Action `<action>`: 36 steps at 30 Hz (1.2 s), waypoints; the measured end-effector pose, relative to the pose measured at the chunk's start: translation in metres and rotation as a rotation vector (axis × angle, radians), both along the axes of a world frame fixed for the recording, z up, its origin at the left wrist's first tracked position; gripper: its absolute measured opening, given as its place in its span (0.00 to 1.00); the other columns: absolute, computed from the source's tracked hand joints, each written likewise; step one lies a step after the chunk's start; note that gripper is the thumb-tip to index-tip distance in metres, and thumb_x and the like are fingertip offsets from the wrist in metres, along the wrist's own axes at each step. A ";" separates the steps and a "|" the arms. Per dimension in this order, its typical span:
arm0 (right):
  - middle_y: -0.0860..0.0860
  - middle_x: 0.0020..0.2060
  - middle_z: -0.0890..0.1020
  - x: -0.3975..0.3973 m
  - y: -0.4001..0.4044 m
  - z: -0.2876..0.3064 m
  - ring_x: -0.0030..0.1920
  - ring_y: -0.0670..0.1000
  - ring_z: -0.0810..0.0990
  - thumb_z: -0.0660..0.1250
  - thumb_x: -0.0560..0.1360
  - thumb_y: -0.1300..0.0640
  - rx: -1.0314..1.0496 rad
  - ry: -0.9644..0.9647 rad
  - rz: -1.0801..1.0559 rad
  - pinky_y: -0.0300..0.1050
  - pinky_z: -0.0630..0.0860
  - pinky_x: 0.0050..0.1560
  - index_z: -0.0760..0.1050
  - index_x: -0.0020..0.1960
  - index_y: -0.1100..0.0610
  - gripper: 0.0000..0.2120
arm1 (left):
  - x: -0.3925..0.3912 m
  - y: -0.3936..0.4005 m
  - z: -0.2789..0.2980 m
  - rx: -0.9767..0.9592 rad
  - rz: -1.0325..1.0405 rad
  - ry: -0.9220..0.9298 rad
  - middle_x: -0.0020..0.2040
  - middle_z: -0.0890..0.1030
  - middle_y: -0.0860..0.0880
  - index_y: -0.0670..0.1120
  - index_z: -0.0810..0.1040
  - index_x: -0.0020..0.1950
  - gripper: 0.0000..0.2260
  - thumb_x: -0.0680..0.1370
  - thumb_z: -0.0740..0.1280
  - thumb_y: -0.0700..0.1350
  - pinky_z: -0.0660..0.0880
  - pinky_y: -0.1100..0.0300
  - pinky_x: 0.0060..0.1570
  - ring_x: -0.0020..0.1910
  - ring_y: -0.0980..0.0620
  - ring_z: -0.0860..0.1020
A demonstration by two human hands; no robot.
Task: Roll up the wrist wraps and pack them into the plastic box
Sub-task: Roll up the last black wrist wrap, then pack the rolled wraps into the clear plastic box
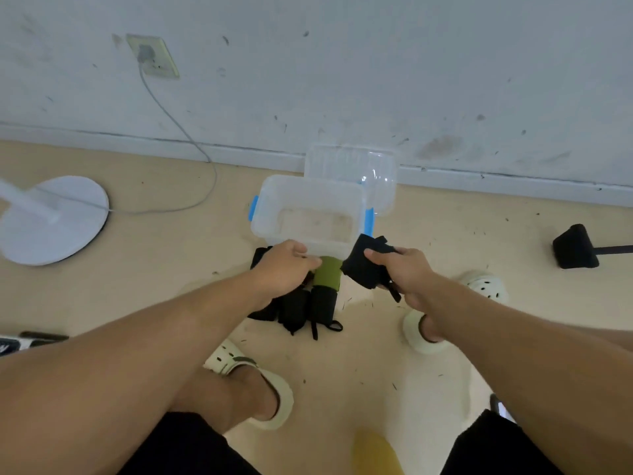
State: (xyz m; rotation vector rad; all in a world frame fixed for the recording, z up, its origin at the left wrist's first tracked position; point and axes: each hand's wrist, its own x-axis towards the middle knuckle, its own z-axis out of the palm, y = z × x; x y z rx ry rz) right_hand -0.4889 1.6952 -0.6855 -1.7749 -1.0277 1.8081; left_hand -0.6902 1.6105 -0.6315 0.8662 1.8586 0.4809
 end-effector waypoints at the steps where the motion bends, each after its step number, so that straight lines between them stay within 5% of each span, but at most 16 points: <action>1: 0.58 0.50 0.85 -0.002 0.002 -0.020 0.47 0.57 0.86 0.77 0.75 0.60 -0.024 -0.036 0.004 0.49 0.84 0.46 0.79 0.55 0.60 0.12 | -0.009 -0.002 -0.010 -0.026 -0.031 0.052 0.73 0.74 0.48 0.45 0.69 0.77 0.22 0.83 0.67 0.49 0.68 0.60 0.62 0.66 0.51 0.73; 4: 0.58 0.49 0.85 -0.008 0.000 -0.086 0.49 0.60 0.86 0.78 0.73 0.59 -0.102 -0.162 0.020 0.57 0.84 0.56 0.80 0.56 0.62 0.15 | -0.031 -0.004 -0.052 -0.089 -0.153 0.210 0.78 0.68 0.46 0.46 0.64 0.81 0.27 0.83 0.67 0.48 0.65 0.56 0.71 0.76 0.46 0.68; 8: 0.54 0.45 0.81 -0.017 0.004 -0.155 0.51 0.59 0.82 0.76 0.76 0.59 -0.158 -0.236 0.004 0.55 0.82 0.57 0.77 0.59 0.61 0.14 | -0.045 -0.005 -0.118 -0.173 -0.251 0.251 0.80 0.65 0.44 0.48 0.61 0.82 0.30 0.82 0.68 0.49 0.67 0.49 0.74 0.76 0.43 0.67; 15: 0.57 0.59 0.81 -0.022 0.027 -0.221 0.57 0.59 0.83 0.76 0.76 0.59 -0.155 -0.260 0.027 0.59 0.81 0.61 0.72 0.69 0.58 0.24 | -0.064 0.006 -0.193 -0.177 -0.284 0.309 0.84 0.55 0.45 0.47 0.57 0.84 0.33 0.83 0.67 0.50 0.56 0.47 0.81 0.83 0.43 0.53; 20: 0.52 0.57 0.83 -0.009 0.035 -0.222 0.53 0.54 0.83 0.76 0.76 0.52 -0.008 -0.416 0.058 0.51 0.81 0.53 0.75 0.62 0.54 0.17 | -0.088 0.019 -0.210 -0.075 0.080 0.381 0.81 0.60 0.43 0.44 0.59 0.82 0.31 0.83 0.67 0.49 0.60 0.47 0.77 0.80 0.42 0.59; 26: 0.46 0.53 0.79 -0.031 0.026 -0.193 0.56 0.51 0.78 0.63 0.83 0.51 0.370 -0.671 0.092 0.47 0.73 0.53 0.76 0.56 0.50 0.05 | -0.129 0.027 -0.238 -0.196 0.360 0.189 0.80 0.63 0.40 0.42 0.56 0.83 0.36 0.82 0.68 0.55 0.66 0.45 0.75 0.77 0.39 0.66; 36: 0.40 0.47 0.78 -0.093 -0.016 -0.168 0.53 0.45 0.77 0.68 0.80 0.57 0.739 -0.443 0.497 0.41 0.73 0.57 0.80 0.54 0.52 0.03 | -0.129 0.031 -0.263 -0.230 0.344 -0.098 0.66 0.79 0.43 0.41 0.71 0.74 0.31 0.77 0.76 0.53 0.77 0.47 0.65 0.61 0.42 0.79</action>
